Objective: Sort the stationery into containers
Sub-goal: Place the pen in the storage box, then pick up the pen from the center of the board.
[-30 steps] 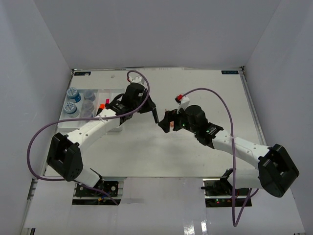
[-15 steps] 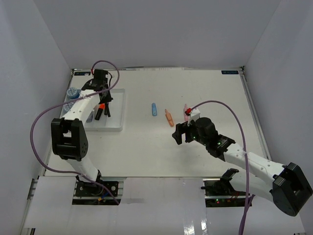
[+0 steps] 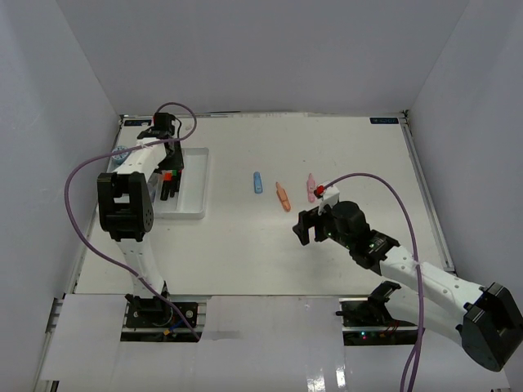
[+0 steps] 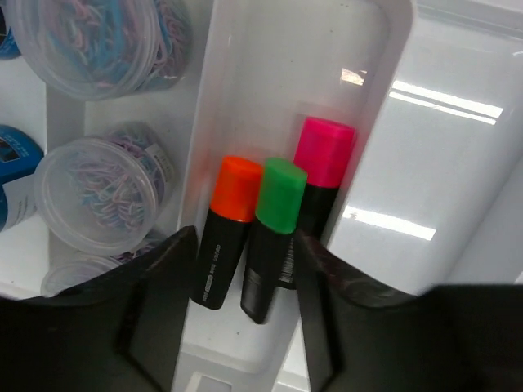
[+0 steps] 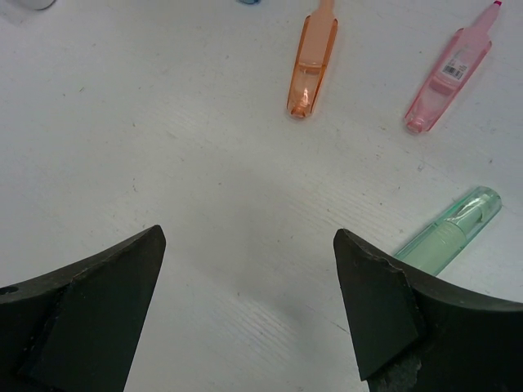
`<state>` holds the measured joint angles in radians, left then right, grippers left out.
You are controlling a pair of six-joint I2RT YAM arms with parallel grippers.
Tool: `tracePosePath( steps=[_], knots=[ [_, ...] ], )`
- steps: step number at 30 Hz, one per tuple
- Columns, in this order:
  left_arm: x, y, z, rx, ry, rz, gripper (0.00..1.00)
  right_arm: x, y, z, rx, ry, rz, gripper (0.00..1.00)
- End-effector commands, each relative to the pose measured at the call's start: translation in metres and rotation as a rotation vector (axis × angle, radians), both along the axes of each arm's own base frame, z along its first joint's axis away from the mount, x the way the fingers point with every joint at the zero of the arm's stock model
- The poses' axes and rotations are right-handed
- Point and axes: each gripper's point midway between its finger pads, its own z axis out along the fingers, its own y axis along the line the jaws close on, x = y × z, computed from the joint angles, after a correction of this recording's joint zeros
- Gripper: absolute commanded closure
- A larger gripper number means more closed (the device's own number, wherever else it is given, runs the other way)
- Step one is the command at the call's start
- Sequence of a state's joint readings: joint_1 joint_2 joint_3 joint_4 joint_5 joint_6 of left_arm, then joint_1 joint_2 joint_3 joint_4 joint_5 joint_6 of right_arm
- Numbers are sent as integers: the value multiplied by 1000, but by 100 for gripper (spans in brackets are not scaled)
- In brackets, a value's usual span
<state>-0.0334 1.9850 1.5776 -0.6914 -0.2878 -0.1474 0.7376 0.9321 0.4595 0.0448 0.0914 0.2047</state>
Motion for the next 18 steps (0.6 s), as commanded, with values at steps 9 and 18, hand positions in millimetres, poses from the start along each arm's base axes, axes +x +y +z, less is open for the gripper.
tracePosePath(
  steps=[9, 18],
  knots=[
    [-2, -92, 74, -302, -225, -93, 4, 6, -6, 8, 4, -33, -31, 10],
    [-19, -221, 65, -330, -257, -101, 2, 5, -9, 16, 8, -42, -42, 10]
  ],
)
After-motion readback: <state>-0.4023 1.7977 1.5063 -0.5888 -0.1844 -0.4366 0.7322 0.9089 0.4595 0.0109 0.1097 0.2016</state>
